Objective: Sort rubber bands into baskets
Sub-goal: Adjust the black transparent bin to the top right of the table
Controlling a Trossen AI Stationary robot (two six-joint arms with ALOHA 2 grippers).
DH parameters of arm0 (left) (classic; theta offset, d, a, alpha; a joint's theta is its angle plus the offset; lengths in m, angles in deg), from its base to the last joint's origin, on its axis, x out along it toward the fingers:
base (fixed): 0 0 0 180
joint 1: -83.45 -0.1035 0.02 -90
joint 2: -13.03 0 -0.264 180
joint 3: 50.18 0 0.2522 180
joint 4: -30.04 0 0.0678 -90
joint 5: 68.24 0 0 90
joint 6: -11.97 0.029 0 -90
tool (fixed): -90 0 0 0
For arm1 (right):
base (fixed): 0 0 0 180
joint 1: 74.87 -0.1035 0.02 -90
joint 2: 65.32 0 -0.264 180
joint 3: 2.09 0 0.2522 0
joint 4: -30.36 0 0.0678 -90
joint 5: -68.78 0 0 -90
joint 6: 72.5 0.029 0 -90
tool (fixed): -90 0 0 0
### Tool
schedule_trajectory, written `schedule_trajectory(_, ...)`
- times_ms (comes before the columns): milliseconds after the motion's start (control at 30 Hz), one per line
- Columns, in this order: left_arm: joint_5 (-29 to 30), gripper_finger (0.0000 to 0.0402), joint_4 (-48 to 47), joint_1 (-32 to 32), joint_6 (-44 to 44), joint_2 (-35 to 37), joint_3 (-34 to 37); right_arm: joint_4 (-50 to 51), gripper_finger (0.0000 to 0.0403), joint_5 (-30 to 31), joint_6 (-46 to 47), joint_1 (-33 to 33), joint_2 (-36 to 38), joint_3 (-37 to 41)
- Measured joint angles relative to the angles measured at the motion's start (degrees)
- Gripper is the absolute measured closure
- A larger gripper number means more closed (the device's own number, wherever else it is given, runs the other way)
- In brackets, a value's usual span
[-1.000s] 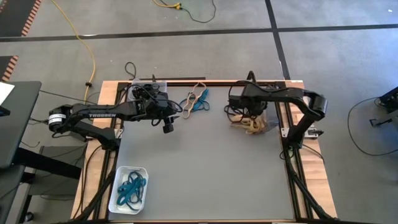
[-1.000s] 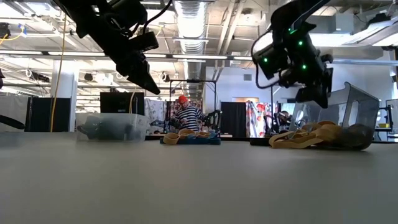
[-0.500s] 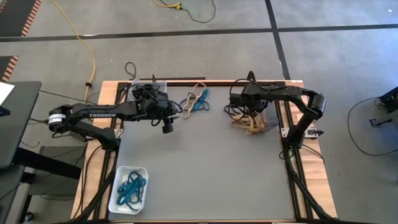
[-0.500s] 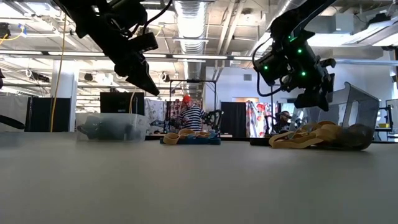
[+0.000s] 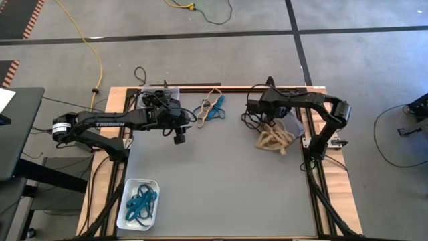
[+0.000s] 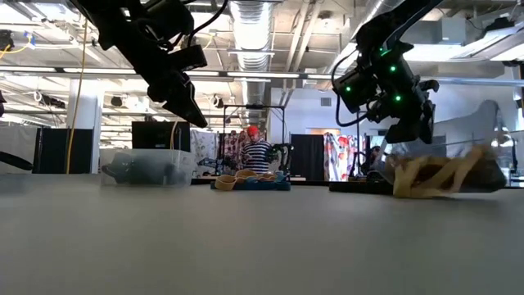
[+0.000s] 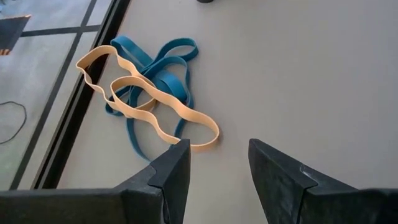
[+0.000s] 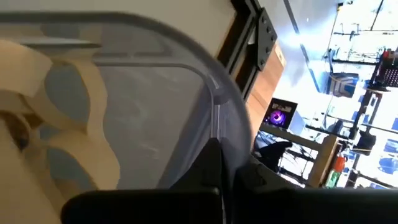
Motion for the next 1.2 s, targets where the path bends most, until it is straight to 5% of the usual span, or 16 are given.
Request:
schedule_trajectory(267,0.0,0.0249,-0.02,-0.01,-0.07,0.0,0.0,-4.24,0.0366,-1.48,-6.78,1.16,0.0,0.0)
schedule_trajectory(1200,0.0,0.0249,0.57,-0.01,-0.72,0.0,0.0,-32.44,0.0366,-6.67,-56.26,13.3,0.02,-0.02)
